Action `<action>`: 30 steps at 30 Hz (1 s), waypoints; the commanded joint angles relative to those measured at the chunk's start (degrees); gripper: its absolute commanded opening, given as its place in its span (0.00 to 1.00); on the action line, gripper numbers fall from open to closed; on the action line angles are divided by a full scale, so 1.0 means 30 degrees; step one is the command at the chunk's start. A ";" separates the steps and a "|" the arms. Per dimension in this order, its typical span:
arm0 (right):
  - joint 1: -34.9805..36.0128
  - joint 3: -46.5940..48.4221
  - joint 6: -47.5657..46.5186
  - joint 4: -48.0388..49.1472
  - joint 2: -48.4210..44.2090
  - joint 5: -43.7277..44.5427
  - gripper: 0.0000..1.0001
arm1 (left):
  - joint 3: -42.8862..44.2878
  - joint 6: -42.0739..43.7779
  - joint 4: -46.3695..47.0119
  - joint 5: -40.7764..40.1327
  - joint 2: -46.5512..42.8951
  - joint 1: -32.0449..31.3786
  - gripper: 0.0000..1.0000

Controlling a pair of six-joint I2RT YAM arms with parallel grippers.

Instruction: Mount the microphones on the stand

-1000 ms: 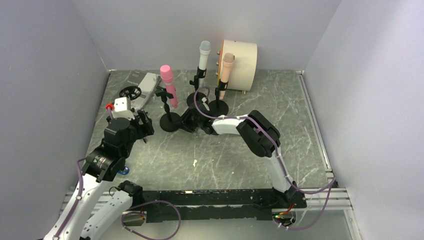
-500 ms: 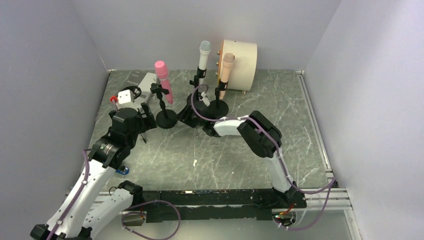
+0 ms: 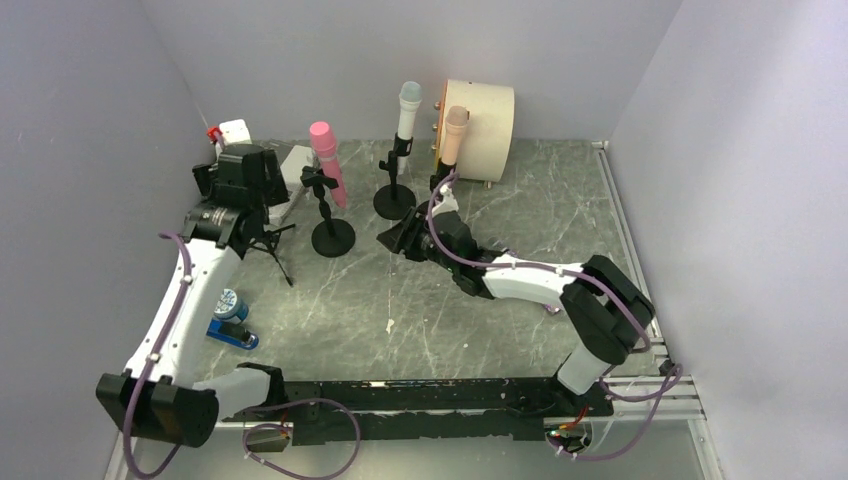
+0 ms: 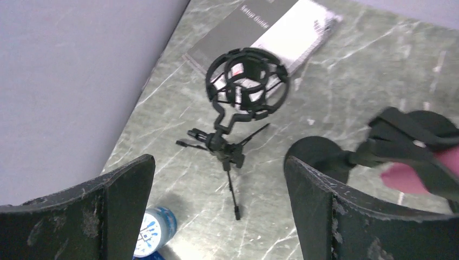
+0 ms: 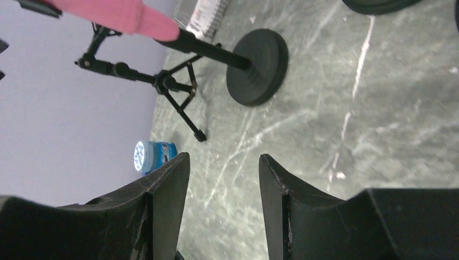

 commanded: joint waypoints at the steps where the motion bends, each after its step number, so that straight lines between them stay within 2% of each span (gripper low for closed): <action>1: -0.0082 -0.1225 -0.0594 -0.0190 -0.1921 -0.0416 0.53 | 0.0629 -0.0320 -0.0919 0.1162 0.1162 0.1934 0.94; 5: -0.0075 -0.2232 -0.0618 -0.0479 -0.3318 -0.0484 0.53 | 0.0464 -0.0995 -0.1090 0.3207 0.2477 0.3670 0.94; 12: -0.0206 -0.3394 -0.0176 -0.0679 -0.4523 -0.0284 0.53 | 0.0060 -0.1689 -0.0733 0.5278 0.4060 0.5315 0.93; 18: -0.0250 -0.3684 0.0125 -0.1459 -0.5070 0.0329 0.52 | 0.0332 -0.1643 -0.0761 0.6476 0.5093 0.5915 0.83; 24: -0.0258 -0.3659 -0.0371 -0.2624 -0.6034 0.1496 0.50 | 0.0759 -0.0652 -0.0433 0.7954 0.5683 0.6297 0.72; 27: -0.0250 -0.3760 -0.0429 -0.2901 -0.6406 0.1815 0.50 | 0.1219 0.1098 -0.0368 0.9028 0.5957 0.6305 0.74; 30: -0.0250 -0.3900 -0.0315 -0.2841 -0.6567 0.1959 0.50 | 0.2008 0.2154 -0.0970 0.9379 0.6344 0.6305 0.72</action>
